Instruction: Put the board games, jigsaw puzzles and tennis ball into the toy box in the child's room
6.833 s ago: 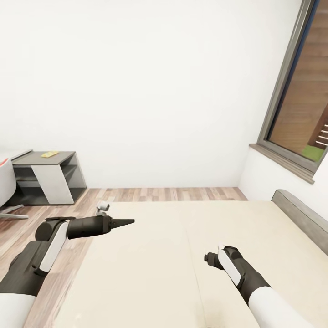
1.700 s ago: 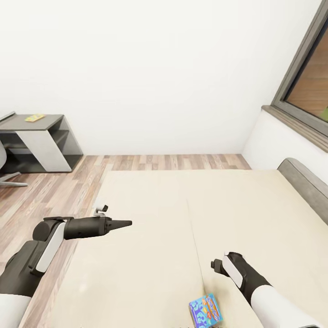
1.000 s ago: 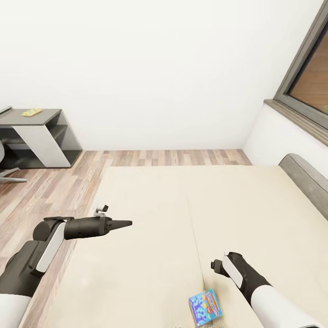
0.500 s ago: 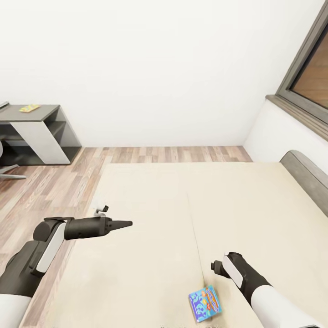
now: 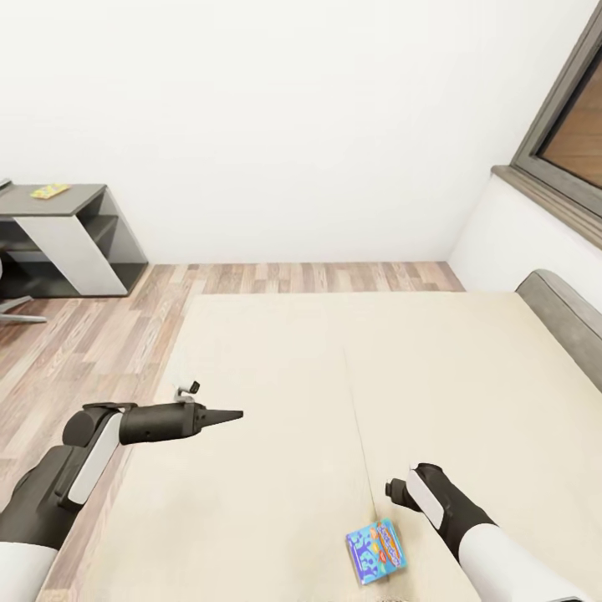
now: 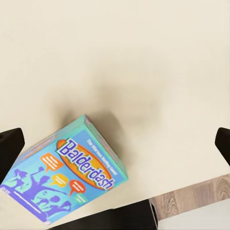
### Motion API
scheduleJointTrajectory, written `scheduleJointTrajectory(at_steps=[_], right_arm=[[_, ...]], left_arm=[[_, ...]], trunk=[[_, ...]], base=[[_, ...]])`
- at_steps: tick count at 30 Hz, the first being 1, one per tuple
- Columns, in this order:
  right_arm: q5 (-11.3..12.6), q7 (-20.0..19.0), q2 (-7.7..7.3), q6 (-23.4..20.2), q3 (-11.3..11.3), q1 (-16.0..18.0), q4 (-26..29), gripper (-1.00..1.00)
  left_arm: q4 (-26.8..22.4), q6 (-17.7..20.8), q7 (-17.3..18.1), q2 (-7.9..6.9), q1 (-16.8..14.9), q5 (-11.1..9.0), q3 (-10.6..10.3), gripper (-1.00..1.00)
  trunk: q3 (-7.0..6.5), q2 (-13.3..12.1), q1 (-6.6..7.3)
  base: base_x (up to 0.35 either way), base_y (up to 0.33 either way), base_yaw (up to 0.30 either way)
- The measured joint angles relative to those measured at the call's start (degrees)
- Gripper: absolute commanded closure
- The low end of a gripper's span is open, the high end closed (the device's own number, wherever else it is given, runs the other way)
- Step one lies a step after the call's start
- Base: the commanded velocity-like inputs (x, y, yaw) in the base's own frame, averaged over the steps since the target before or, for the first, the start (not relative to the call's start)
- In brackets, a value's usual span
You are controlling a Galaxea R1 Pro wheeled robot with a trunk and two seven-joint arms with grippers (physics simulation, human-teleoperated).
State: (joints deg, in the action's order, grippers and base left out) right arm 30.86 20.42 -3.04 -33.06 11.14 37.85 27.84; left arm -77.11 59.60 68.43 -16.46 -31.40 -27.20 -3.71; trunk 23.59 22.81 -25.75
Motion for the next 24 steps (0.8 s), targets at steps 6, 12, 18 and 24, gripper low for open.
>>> scheduleJointTrajectory(at_steps=[6,12,18,24], right_arm=[[0.0,0.0,0.19,0.0,0.6,0.0,0.0,-1.0],[0.0,0.0,-0.13,0.0,1.8,0.0,0.0,-1.0],[0.0,-0.1,-0.27,0.0,2.2,0.0,0.0,-1.0],[0.0,-0.1,-0.3,0.0,2.2,0.1,0.0,-1.0]], left_arm=[[0.0,0.0,0.0,-0.11,0.2,0.0,0.0,-1.0],[0.0,0.0,0.1,-0.1,0.2,0.0,0.0,-1.0],[0.0,0.0,0.1,-0.22,0.2,0.0,0.1,-1.0],[0.0,0.0,0.1,-0.13,0.2,0.0,0.1,-1.0]], trunk=[[0.56,0.0,0.0],[1.12,0.0,0.0],[1.68,0.0,0.0],[2.24,0.0,0.0]], base=[[0.0,0.0,0.0],[0.0,0.0,0.0],[0.0,0.0,0.0],[0.0,0.0,0.0]])
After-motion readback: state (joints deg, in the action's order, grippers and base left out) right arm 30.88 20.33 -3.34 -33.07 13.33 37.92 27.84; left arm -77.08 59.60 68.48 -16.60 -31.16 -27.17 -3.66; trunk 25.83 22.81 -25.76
